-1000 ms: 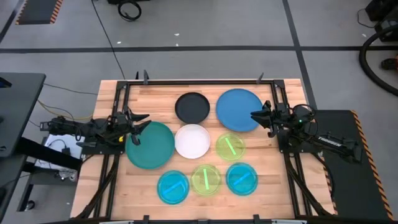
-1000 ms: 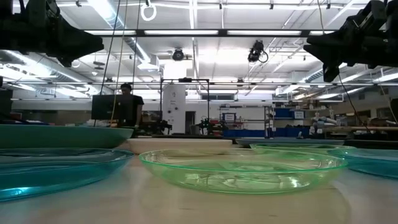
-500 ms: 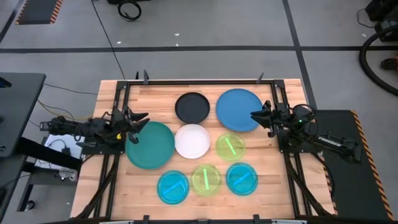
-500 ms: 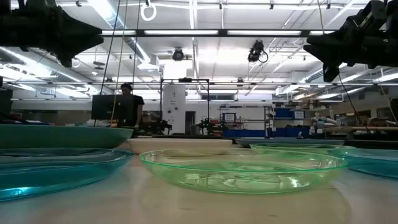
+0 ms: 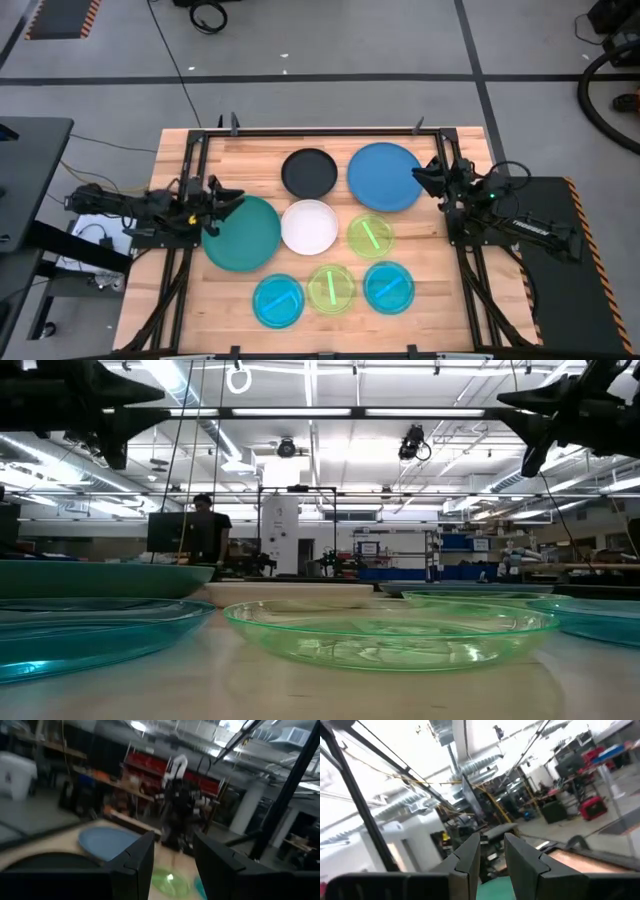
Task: Stack plastic plates
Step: Stack the green plate on the blue plate
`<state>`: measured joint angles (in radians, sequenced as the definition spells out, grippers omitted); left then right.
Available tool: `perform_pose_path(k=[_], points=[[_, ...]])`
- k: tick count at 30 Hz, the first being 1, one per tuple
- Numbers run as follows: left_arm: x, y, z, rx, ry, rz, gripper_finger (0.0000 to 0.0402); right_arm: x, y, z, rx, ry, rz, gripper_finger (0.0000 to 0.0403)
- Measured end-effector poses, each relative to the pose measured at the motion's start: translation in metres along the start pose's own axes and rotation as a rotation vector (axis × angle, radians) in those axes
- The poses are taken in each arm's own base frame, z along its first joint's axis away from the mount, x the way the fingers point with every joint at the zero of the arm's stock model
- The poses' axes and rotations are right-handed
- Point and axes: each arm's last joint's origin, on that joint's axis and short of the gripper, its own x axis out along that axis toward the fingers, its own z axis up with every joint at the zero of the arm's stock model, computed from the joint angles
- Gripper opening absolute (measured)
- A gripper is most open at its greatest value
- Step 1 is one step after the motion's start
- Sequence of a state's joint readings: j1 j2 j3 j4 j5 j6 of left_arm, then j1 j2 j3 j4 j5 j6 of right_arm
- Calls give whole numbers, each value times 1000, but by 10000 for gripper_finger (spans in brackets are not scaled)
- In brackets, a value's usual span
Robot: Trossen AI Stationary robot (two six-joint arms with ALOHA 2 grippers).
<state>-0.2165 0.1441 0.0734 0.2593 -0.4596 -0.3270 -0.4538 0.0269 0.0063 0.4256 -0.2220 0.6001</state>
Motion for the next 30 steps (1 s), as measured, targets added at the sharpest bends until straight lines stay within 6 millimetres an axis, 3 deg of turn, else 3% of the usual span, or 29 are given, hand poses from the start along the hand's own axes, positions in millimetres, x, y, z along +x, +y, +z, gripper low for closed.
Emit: perform_pose_path(k=[6,20,24,30], points=[[12,-5,-16,-67,166,5,142,0,-2,-4,80,45,-19,98],[45,-47,-4,7,600,85,142,18,-10,-34,96,354,-138,98],[54,-67,-2,-38,712,84,142,27,-5,-38,42,429,-152,98],[66,-102,-18,-63,838,75,142,38,5,-50,-70,513,-211,98]])
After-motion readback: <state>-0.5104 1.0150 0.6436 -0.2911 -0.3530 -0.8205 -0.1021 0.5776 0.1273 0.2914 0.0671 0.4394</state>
